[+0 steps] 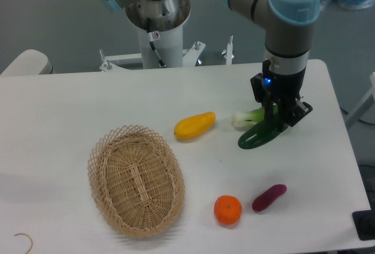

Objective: Place the cucumber on the table
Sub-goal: 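Close the gripper on the green cucumber beside the bok choy and lift it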

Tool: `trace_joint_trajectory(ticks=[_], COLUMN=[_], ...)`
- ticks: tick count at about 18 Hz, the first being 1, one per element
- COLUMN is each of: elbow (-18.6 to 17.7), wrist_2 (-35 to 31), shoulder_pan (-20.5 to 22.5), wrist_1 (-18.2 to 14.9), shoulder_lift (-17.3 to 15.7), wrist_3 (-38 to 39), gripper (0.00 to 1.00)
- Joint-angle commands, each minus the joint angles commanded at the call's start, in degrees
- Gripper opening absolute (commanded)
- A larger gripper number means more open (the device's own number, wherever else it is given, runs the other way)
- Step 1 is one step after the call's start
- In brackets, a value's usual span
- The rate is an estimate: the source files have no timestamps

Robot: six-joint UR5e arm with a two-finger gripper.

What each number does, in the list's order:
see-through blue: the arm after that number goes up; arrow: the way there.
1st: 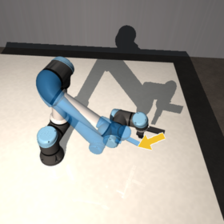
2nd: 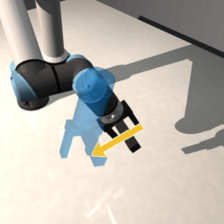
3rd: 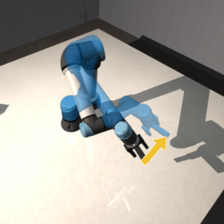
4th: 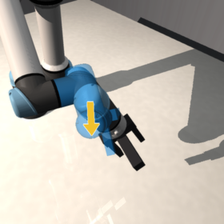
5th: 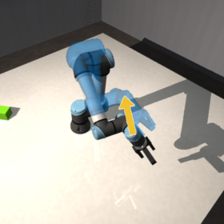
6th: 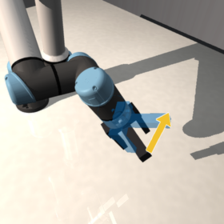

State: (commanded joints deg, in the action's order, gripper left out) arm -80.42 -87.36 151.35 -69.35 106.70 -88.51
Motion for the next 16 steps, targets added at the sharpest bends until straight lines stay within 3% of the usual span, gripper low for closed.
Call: trace_joint_trajectory(ticks=[16], elbow=[-1.49], wrist_2=[0.0], shoulder_pan=[-0.62], wrist_1=[1.31], shoulder_lift=[0.61], wrist_3=[0.97], gripper=[0.35])
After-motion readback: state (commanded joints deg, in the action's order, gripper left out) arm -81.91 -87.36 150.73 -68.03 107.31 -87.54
